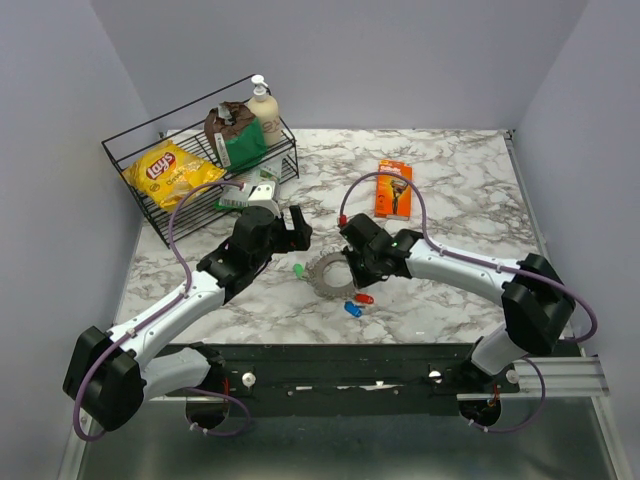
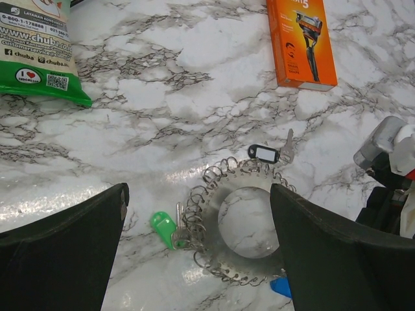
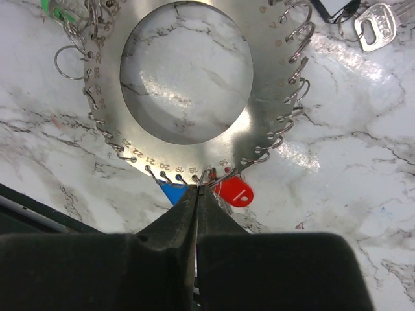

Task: Put the keys on the keyring

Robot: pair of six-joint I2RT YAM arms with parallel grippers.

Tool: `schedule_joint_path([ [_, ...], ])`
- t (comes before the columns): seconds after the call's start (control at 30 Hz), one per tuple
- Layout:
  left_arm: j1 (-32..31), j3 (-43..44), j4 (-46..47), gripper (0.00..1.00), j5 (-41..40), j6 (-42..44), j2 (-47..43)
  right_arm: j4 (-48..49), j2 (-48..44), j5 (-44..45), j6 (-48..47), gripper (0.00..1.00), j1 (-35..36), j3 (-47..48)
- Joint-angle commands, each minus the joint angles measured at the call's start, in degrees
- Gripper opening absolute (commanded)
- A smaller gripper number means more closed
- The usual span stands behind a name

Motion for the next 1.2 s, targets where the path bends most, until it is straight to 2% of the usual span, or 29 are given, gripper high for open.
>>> schedule_joint_path([
  [0.0, 0.0, 0.21, 0.11, 0.99, -1.48, 0.73, 0.1, 1.33, -3.02, 3.81, 0.3, 0.13, 0.52, 1.15],
  [0.07, 0.0, 0.12, 0.11, 0.99, -1.48, 0.73, 0.19, 1.5, -4.07, 5.03, 0.57, 0.25, 0.43, 0.8],
  [0.4, 0.09, -0.49, -0.16, 0.99, -1.83, 0.64, -0.16, 1.95, -7.07, 10.93, -0.13, 0.55, 0.43, 0.62],
  [0.57, 0.0, -0.58, -0.25, 0.99, -2.0, 0.55, -0.25, 1.86, -7.86, 10.93, 0.22, 0.75, -0.36, 0.53],
  [0.67, 0.0, -0.41, -0.42, 0.99, -2.09, 0.73, -0.16, 1.86, -8.3, 9.97, 0.83, 0.83, -1.33, 0.01],
  [0.83, 0.0, -0.06, -0.16, 0.99, -1.48, 0.9, -0.07, 3.87, -9.88, 6.28, 1.54, 0.9, -4.04, -3.15],
  [1.17, 0.09, 0.73, 0.02, 0.99, 3.18, 1.26, 1.16, 8.09, -12.25, -5.4, 2.33, 0.91, -10.73, -8.61],
])
